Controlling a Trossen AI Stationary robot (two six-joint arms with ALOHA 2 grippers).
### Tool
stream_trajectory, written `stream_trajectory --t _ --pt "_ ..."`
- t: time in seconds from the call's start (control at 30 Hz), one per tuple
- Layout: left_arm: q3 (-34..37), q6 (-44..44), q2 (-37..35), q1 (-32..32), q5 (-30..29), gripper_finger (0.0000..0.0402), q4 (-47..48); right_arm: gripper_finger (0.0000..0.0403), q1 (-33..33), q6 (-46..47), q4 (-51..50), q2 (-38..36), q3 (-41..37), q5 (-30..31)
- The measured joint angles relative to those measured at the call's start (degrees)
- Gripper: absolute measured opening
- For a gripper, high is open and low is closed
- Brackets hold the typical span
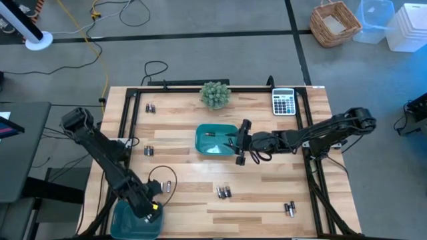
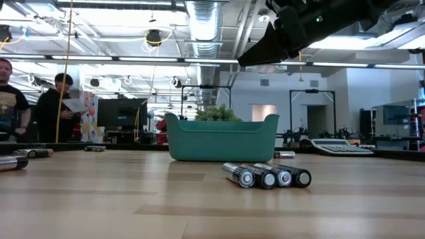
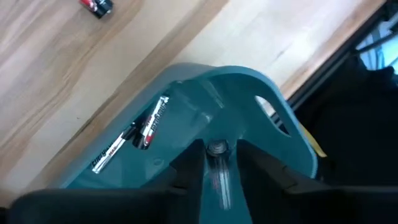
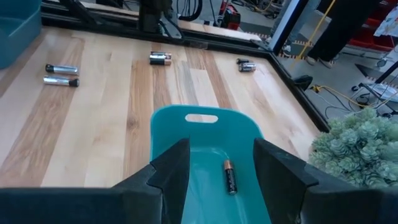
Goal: Sort batteries
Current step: Put the silver battery into the blue bin, then adjust the blue bin
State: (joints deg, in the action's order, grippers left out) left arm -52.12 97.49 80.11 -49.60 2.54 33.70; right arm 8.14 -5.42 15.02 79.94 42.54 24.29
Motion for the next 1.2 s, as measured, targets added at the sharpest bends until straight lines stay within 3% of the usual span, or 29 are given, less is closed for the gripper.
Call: stream_trajectory --t 0.27,0.77,1.2 --pt "0.0 -0.9 0.4 1.6 -0.6 0.0143 2.9 0.0193 -0.4 -0.4 0.9 2.1 0.0 0.0" --pt "0.0 -15.3 0.0 12.4 -2.4 0.0138 4.7 0.0193 -0.3 -0.6 0.7 2.2 0.0 0.0" --pt "0.0 -8.2 0.0 5.8 1.7 0.0138 5.5 0.0193 -0.3 -0.6 0.6 2.2 0.0 0.0"
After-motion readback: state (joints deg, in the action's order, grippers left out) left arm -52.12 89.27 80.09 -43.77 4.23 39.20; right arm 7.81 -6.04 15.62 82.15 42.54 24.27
